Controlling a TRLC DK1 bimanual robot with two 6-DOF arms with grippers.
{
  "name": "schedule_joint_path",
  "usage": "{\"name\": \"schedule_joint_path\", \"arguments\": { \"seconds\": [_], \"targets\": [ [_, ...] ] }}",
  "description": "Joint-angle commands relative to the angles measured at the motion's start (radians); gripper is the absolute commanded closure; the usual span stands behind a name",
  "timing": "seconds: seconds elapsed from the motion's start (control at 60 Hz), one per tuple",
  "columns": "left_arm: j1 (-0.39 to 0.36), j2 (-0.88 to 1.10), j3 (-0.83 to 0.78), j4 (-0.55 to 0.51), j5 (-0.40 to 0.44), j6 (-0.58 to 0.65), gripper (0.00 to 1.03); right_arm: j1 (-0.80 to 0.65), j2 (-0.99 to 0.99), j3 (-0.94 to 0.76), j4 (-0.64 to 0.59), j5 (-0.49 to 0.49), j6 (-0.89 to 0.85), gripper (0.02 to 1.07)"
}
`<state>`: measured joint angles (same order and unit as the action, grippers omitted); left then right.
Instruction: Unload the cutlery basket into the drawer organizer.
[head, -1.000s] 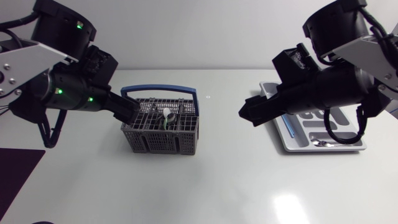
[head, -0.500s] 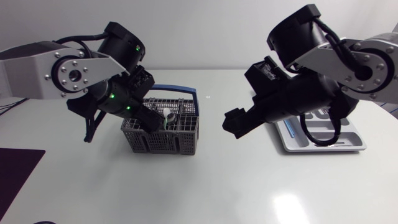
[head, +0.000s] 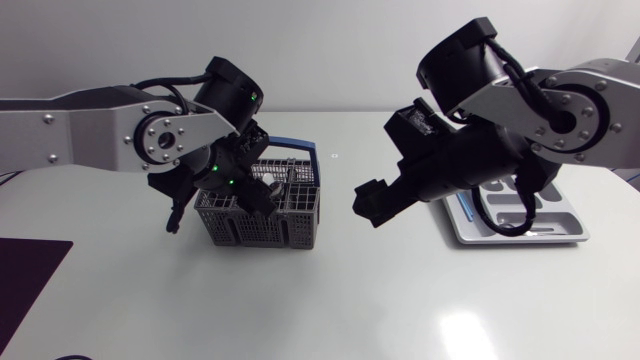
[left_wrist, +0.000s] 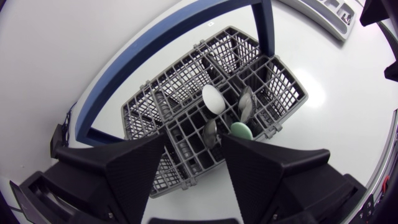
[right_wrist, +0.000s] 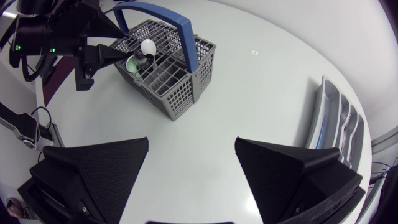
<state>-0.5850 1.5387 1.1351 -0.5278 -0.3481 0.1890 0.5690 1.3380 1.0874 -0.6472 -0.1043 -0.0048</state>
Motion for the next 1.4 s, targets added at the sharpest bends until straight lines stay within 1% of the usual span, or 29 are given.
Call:
{"name": "schedule_joint_path", "arguments": {
  "seconds": [0.0,0.083,0.217,0.283,0.4,0.45,0.5,0.567,0.633,0.667,0.717,0.733,0.75,0.783,1.1,1.383],
  "targets": [
    [-0.009,0.032,0.015,0.011,-0.017,0.026,0.57,0.015,0.027,-0.014,0.011,0.006,-0.014,0.07],
    [-0.013,0.043,0.011,0.015,-0.019,0.024,0.65,0.022,0.032,-0.02,0.018,0.014,-0.014,0.07],
    [-0.015,0.049,0.011,0.028,-0.019,0.023,0.66,0.023,0.035,-0.023,0.02,0.014,-0.015,0.07],
    [-0.015,0.058,0.012,0.034,-0.019,0.021,0.7,0.023,0.033,-0.024,0.02,0.014,-0.015,0.07],
    [-0.016,0.07,0.008,0.045,-0.019,0.018,0.72,0.023,0.033,-0.03,0.02,0.014,-0.015,0.07],
    [-0.018,0.075,0.008,0.046,-0.019,0.017,0.76,0.025,0.033,-0.034,0.02,0.014,-0.015,0.07],
    [-0.018,0.078,0.006,0.046,-0.019,0.017,0.76,0.025,0.032,-0.037,0.021,0.015,-0.015,0.07],
    [-0.019,0.081,0.005,0.049,-0.019,0.012,0.8,0.025,0.029,-0.038,0.021,0.015,-0.015,0.07],
    [-0.024,0.083,0.002,0.052,-0.019,0.01,0.81,0.026,0.027,-0.041,0.021,0.015,-0.015,0.07],
    [-0.03,0.084,-0.003,0.057,-0.02,0.009,0.88,0.028,0.027,-0.043,0.021,0.015,-0.015,0.07],
    [-0.035,0.086,-0.006,0.058,-0.02,0.007,0.91,0.029,0.026,-0.046,0.023,0.017,-0.015,0.07],
    [-0.036,0.086,-0.008,0.065,-0.02,0.006,0.95,0.031,0.024,-0.047,0.023,0.018,-0.015,0.07],
    [-0.036,0.086,-0.008,0.065,-0.02,0.006,0.95,0.031,0.024,-0.049,0.023,0.02,-0.015,0.07],
    [-0.038,0.087,-0.011,0.071,-0.02,0.006,0.99,0.031,0.021,-0.052,0.024,0.02,-0.015,0.07],
    [-0.044,0.095,-0.021,0.071,-0.043,0.007,0.99,0.031,0.009,-0.067,0.026,0.025,-0.015,0.07],
    [-0.062,0.0,-0.024,0.071,-0.117,0.026,0.99,0.043,0.007,-0.081,0.031,0.031,-0.02,0.07]
  ]
}}
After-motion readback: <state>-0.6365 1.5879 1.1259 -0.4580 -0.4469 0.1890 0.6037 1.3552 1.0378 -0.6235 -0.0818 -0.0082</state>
